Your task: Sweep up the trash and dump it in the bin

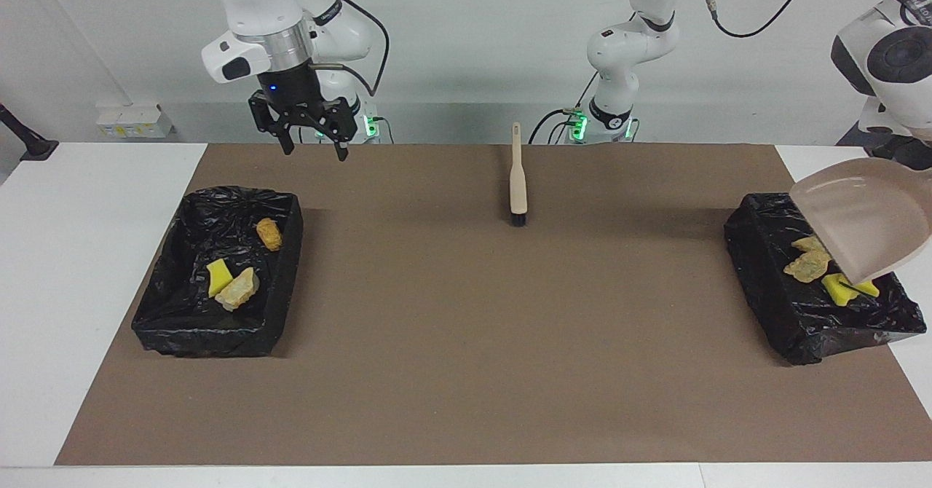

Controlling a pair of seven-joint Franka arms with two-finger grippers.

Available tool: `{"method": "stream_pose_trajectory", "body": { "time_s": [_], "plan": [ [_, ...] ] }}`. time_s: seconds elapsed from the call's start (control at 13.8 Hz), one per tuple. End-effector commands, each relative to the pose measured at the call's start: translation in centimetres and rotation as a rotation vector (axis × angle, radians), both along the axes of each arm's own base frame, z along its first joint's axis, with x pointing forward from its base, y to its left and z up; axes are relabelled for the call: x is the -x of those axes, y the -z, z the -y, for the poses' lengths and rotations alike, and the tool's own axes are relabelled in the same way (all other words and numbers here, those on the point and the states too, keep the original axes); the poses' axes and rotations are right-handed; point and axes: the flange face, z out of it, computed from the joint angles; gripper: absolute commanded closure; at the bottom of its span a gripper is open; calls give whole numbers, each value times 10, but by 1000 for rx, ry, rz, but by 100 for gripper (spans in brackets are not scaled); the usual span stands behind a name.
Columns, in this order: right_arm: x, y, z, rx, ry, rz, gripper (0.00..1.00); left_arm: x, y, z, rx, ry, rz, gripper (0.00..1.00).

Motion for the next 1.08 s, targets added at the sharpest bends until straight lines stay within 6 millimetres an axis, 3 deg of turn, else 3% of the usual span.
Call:
{"method": "stream_pose_trajectory", "body": {
  "time_s": [0.0,0.36,0.58,0.8,1.01],
  "plan": [
    [26,10,0,29,-54,-14,0,4,23,69,59,-137,4,100],
    [25,9,0,29,-77,6,0,5,112,198,127,-467,36,100],
    [23,10,0,20,-76,5,0,19,124,253,149,-645,77,100],
    [19,8,0,15,-74,33,0,30,150,323,178,-941,141,100],
    [21,9,-2,15,-77,20,0,49,155,376,235,-1065,123,100]
  ]
}}
